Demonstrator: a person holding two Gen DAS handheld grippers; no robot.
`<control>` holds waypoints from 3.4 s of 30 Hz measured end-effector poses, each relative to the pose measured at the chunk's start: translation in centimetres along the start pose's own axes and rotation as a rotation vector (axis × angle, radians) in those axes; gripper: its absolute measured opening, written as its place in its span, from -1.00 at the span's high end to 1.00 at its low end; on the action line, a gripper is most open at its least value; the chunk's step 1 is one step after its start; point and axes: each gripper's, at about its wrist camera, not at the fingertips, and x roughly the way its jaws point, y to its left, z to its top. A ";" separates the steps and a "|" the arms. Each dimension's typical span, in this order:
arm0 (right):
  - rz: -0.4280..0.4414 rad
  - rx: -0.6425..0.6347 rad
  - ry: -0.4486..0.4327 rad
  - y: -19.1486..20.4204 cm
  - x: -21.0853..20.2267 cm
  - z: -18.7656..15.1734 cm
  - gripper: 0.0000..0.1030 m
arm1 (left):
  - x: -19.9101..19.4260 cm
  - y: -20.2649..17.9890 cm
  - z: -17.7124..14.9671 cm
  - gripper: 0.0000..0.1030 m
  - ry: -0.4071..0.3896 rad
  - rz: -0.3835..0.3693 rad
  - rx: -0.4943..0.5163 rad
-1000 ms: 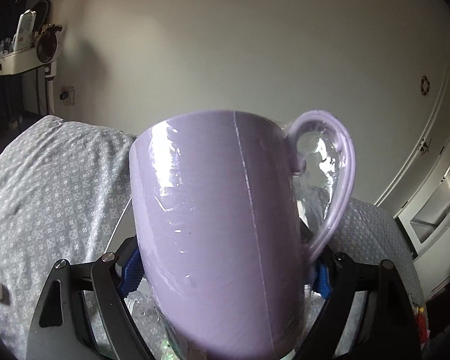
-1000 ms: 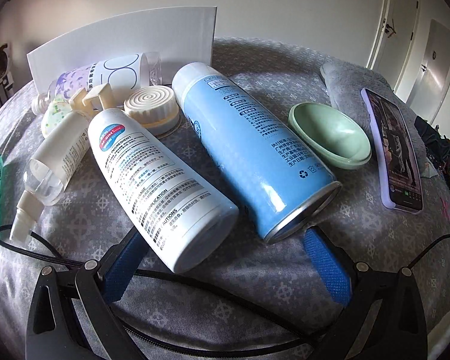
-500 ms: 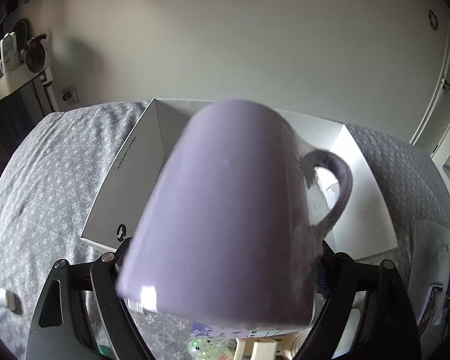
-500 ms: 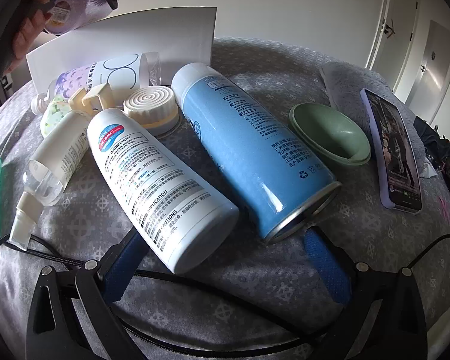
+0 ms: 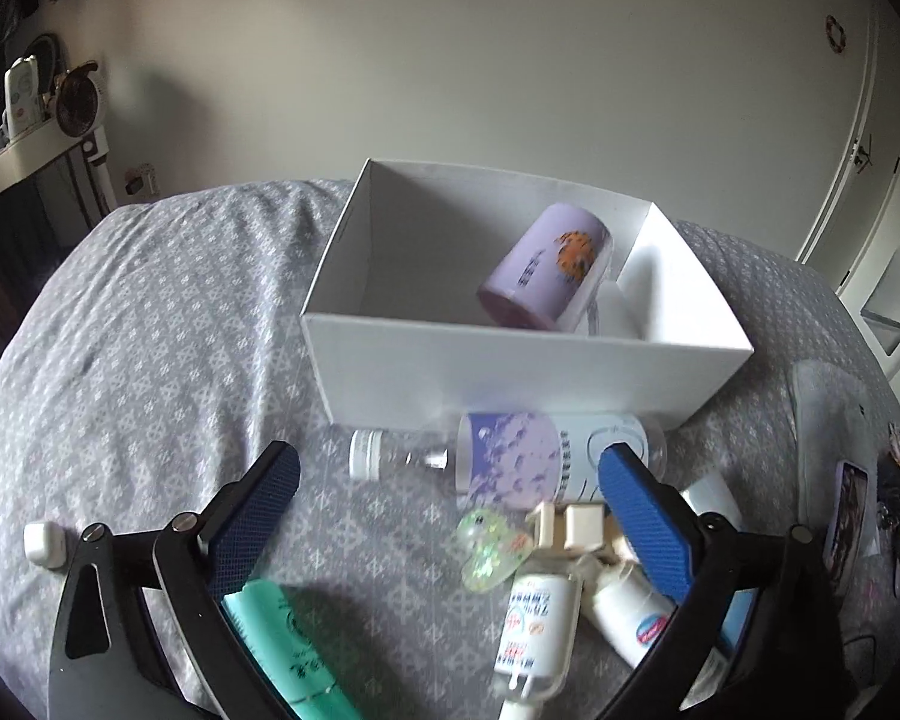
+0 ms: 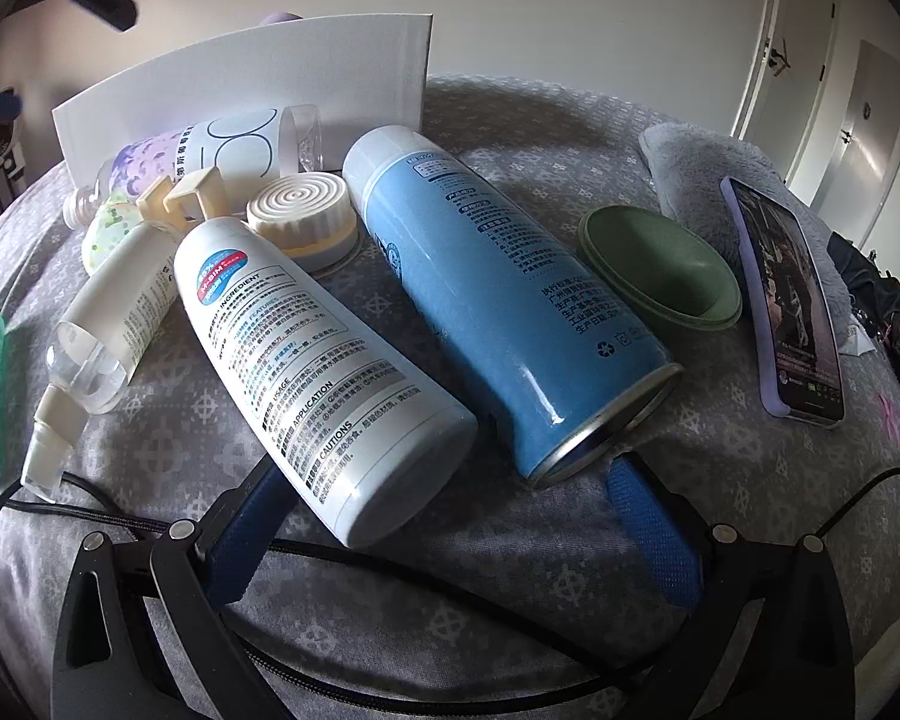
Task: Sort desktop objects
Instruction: 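Lower the left gripper onto the teal bottle and grasp it, then lift the teal bottle into the white box and release it, then move the right gripper toward the pale green bowl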
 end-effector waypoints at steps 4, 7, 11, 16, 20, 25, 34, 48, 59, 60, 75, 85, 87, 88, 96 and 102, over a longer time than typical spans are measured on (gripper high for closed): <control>0.002 0.001 0.001 -0.1 0.0 0.0 -1.00 | -1.4 3.3 -3.6 -0.95 0.059 0.002 -0.058; 0.005 0.004 0.002 -0.1 -0.1 0.0 -1.00 | -1.7 5.9 -6.4 -0.95 0.101 0.030 -0.111; 0.013 0.010 0.006 -0.2 -0.4 -0.2 -1.00 | -0.8 8.2 -8.1 -0.95 0.203 0.025 -0.218; 0.009 0.007 0.005 0.0 -0.4 -0.2 -1.00 | 1.2 7.2 -9.1 -0.95 0.291 0.022 -0.172; 0.009 0.007 0.004 0.1 -0.4 -0.2 -1.00 | 3.7 6.6 -10.2 -0.95 0.383 0.041 -0.161; 0.006 0.005 0.002 0.1 -0.3 -0.2 -1.00 | 5.7 5.9 -9.9 -0.95 0.383 0.114 -0.117; 0.003 0.003 0.002 0.2 -0.3 -0.3 -1.00 | 5.3 3.7 -9.7 -0.35 0.330 0.139 -0.033; 0.003 0.003 0.001 0.2 -0.3 -0.3 -1.00 | -0.1 3.5 -8.6 0.36 0.161 0.031 -0.067; 0.003 0.003 0.001 0.1 -0.3 -0.3 -1.00 | -3.5 2.6 -5.4 0.36 0.025 -0.049 -0.053; 0.004 0.004 0.001 0.1 -0.3 -0.3 -1.00 | -4.0 2.5 -4.7 0.36 0.007 -0.057 -0.060; 0.003 0.002 0.003 0.0 -0.1 -0.2 -1.00 | -1.9 -1.5 10.3 0.36 -0.228 -0.076 -0.180; 0.003 0.001 0.003 0.0 -0.1 -0.2 -1.00 | 7.4 -3.5 6.8 0.34 -0.017 0.011 -0.117; 0.003 0.001 0.003 0.0 -0.1 -0.2 -1.00 | 6.8 -3.9 5.7 0.25 -0.039 0.017 -0.063; 0.003 0.001 0.003 0.0 -0.1 -0.2 -1.00 | 6.1 -4.3 5.3 0.07 -0.054 0.025 -0.022; -0.003 0.007 0.007 0.1 0.0 0.0 -1.00 | -1.5 -2.9 -1.0 -0.99 -0.091 0.001 0.110; 0.007 0.021 0.022 -0.5 0.2 0.4 -1.00 | -1.0 1.9 -8.4 -0.99 0.042 0.035 0.020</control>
